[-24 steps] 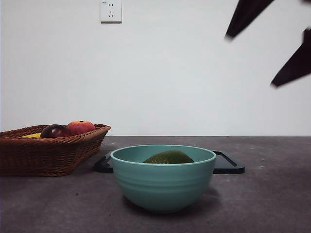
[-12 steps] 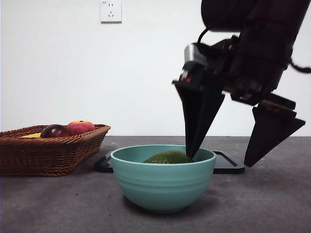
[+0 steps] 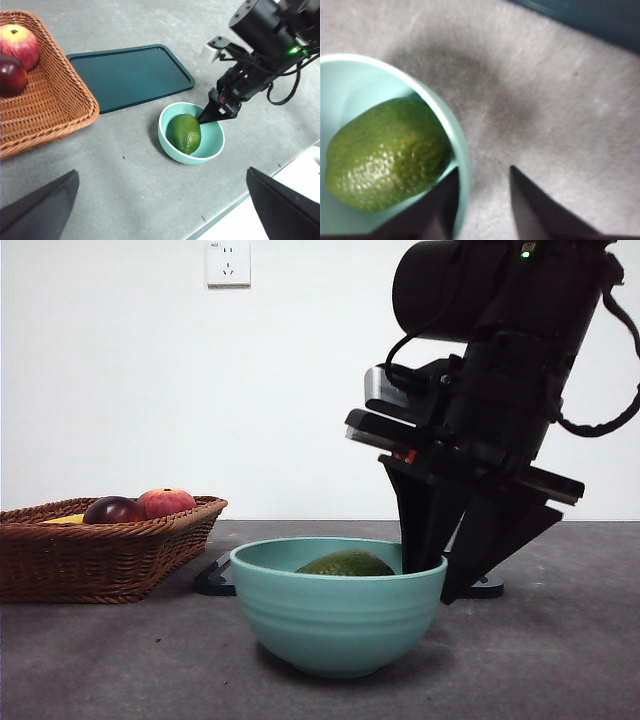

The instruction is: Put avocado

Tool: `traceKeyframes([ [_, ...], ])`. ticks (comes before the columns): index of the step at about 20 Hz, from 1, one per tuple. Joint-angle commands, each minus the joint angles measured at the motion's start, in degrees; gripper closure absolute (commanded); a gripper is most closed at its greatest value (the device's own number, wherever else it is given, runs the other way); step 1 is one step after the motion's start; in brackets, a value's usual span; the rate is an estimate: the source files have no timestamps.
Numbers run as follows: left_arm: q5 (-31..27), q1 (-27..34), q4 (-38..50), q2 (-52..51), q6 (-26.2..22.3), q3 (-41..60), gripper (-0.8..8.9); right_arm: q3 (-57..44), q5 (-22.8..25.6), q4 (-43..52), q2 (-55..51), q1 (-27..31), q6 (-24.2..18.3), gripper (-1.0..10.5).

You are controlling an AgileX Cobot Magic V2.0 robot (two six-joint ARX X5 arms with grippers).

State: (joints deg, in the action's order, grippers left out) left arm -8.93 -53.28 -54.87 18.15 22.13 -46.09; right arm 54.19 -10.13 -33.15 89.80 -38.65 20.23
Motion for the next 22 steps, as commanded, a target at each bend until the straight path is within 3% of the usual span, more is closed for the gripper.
traceKeyframes([
  [1, -0.3, -0.5, 0.7, 0.0, -0.5, -0.3, 2.52, 1.1, -0.2, 1.2, 1.1, -1.0, 0.8, 9.4],
  [6, -0.3, -0.5, 0.7, 0.0, -0.5, -0.3, 2.52, 2.9, 0.2, 1.1, 1.1, -1.0, 2.7, 9.4],
  [10, -0.3, -0.5, 0.7, 0.0, -0.4, -0.3, 2.52, 12.7, 4.4, -5.2, 3.0, 0.9, 3.1, 9.4],
  [18, -0.3, -0.5, 0.6, 0.0, -0.4, -0.3, 2.52, 41.0, 4.0, -13.4, 22.3, 10.6, 1.7, 9.4],
  [22, -0.3, -0.5, 0.6, 0.0, -0.4, -0.3, 2.52, 47.2, 3.7, -14.4, 29.6, 12.4, 1.7, 9.4],
])
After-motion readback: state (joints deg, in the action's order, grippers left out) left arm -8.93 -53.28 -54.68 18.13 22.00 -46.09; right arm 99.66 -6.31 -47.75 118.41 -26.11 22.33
